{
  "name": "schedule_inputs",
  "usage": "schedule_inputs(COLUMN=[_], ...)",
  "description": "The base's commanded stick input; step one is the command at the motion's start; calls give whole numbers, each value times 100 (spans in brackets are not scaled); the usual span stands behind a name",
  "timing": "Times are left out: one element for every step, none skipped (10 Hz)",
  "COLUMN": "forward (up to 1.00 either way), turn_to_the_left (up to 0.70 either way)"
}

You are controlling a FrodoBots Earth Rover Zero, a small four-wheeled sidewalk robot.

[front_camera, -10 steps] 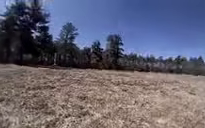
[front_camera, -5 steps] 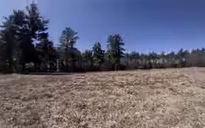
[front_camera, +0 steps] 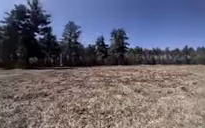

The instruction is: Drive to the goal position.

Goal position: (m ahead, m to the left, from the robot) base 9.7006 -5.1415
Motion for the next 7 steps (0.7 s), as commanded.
schedule_inputs(forward=[70, 70, 70, 70, 70, 70, 70], turn_to_the_left=[0, 0, 0, 0, 0, 0, 0])
